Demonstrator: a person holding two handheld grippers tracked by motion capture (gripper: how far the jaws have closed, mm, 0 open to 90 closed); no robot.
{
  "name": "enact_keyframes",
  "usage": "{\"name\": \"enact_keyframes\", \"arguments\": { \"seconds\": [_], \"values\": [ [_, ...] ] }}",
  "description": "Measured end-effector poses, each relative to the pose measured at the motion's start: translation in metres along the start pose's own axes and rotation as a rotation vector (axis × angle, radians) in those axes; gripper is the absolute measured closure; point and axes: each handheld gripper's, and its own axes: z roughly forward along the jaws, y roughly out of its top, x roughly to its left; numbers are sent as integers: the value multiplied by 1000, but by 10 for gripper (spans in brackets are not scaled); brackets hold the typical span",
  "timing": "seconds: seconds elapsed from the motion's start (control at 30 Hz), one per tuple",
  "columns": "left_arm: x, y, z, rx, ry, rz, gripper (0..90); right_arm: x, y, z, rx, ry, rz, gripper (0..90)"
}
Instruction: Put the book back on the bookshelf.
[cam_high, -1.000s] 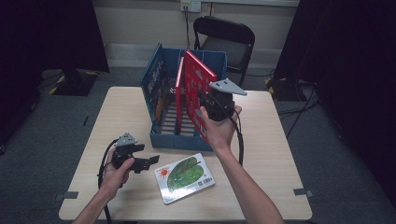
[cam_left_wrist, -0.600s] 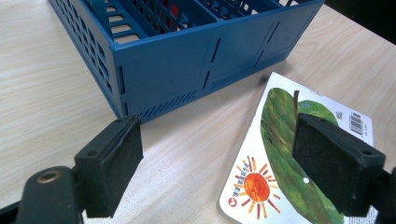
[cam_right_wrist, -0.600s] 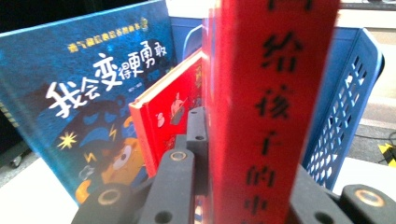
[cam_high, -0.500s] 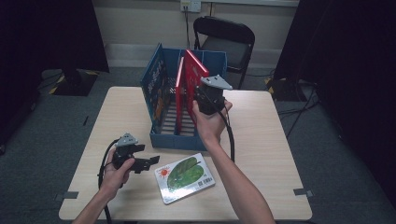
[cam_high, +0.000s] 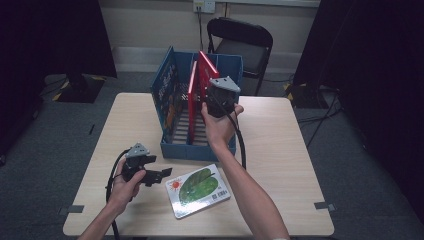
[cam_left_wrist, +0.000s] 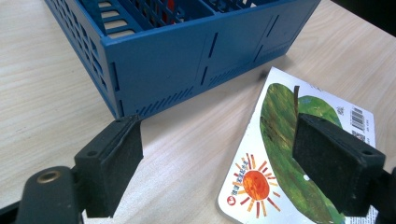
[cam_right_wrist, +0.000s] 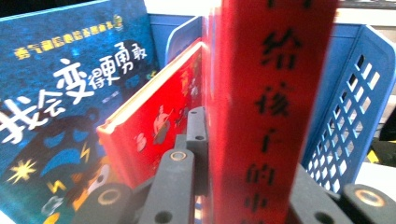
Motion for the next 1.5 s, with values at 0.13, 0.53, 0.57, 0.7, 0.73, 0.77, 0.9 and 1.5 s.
{"name": "enact_keyframes", "arguments": {
  "seconds": [0.13,0.53,0.57,0.7,0.73,0.77,0.9,1.5],
  "values": [
    [-1,-1,2,10,-2,8,161,3,0,6,-2,-15,2,805],
    [-4,-1,3,15,-14,21,161,12,-3,31,18,-62,-8,805],
    [-4,-1,3,17,-13,23,161,12,-4,33,20,-65,-3,805],
    [-4,-1,3,18,-15,24,161,13,-8,40,24,-74,8,805],
    [-4,-1,3,16,-15,22,161,13,-8,41,24,-76,7,804],
    [-4,-1,3,15,-14,19,161,13,-9,42,21,-80,10,804],
    [-4,-1,4,18,-16,24,161,13,-11,45,20,-88,12,804],
    [-4,-1,3,21,-19,28,161,15,-41,57,11,-83,-2,804]
  ]
}}
